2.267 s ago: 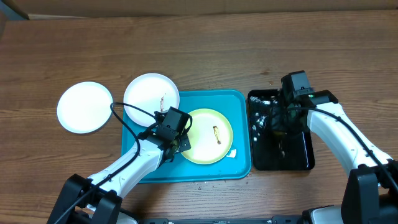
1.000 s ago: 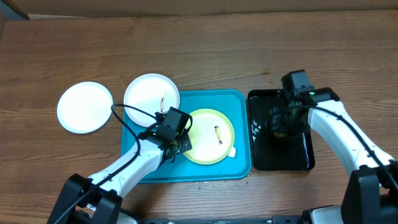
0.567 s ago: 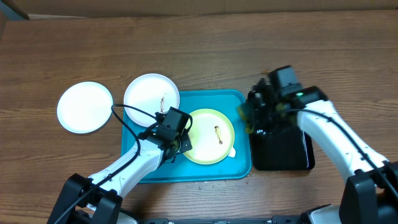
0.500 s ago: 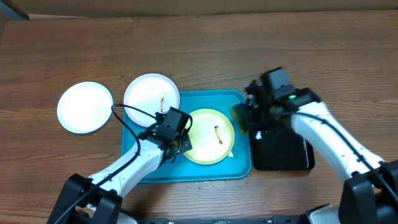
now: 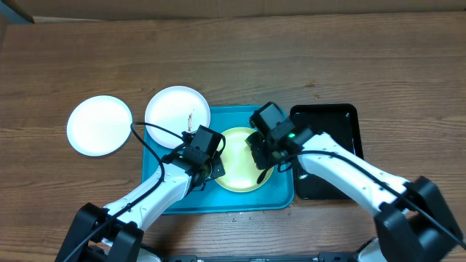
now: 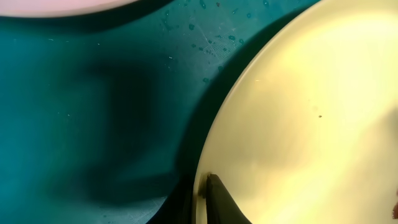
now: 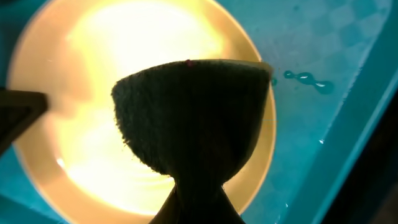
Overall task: Clean dirty plates on tray and stack at the side
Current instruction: 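Scrub the yellow plate with the sponge held by the right gripper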
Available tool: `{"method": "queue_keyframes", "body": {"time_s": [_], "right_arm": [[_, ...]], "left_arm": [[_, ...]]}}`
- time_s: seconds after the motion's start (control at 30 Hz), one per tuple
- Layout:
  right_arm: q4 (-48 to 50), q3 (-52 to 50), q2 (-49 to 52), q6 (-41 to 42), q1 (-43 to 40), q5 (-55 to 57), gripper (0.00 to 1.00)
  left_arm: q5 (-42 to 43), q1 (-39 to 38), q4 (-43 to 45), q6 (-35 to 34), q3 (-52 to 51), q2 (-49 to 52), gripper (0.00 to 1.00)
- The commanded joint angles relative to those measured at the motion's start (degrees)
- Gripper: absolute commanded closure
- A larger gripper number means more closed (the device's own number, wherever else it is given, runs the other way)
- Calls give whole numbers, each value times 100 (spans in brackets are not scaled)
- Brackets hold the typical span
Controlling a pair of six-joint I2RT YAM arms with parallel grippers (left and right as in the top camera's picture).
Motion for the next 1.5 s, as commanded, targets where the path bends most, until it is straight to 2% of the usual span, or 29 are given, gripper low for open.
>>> {"method": "queue_keyframes", "body": {"time_s": [0.0,0.1,0.23,0.33,0.6,0.73,0.77,0.9,0.93,1.13,1.47], "right_arm": [[61,111,201,96,24,256,96],[153,111,232,94,24,256,95],[199,111,232,92,24,254,57],[229,111,232,92,24,280,52],[389,111,463,96,24,527,62],[448,111,619,96,24,466,63],[450,111,627,96,24,466,65],[463,111,645,98,24,544,92],[452,111,645,122,24,627,94],[396,109,651,560,24,911,96],[951,-494,662,1106,24,461,96]], "left_arm": [[26,-13,-11,-35,-37,61,90],[26,-13,-9,-37,-37,61,89],[26,-13,-4,-37,-37,61,89],[26,-13,-7,-37,-37,61,89],[26,-13,-7,-37,-37,61,89],[26,-13,-4,-37,-37,61,89],[26,-13,-7,-37,-37,61,89],[26,-13,-7,-37,-37,61,89],[26,-13,-9,-37,-37,61,89],[26,-13,-9,-37,-37,61,90],[26,-13,-4,-37,-37,61,90]]}}
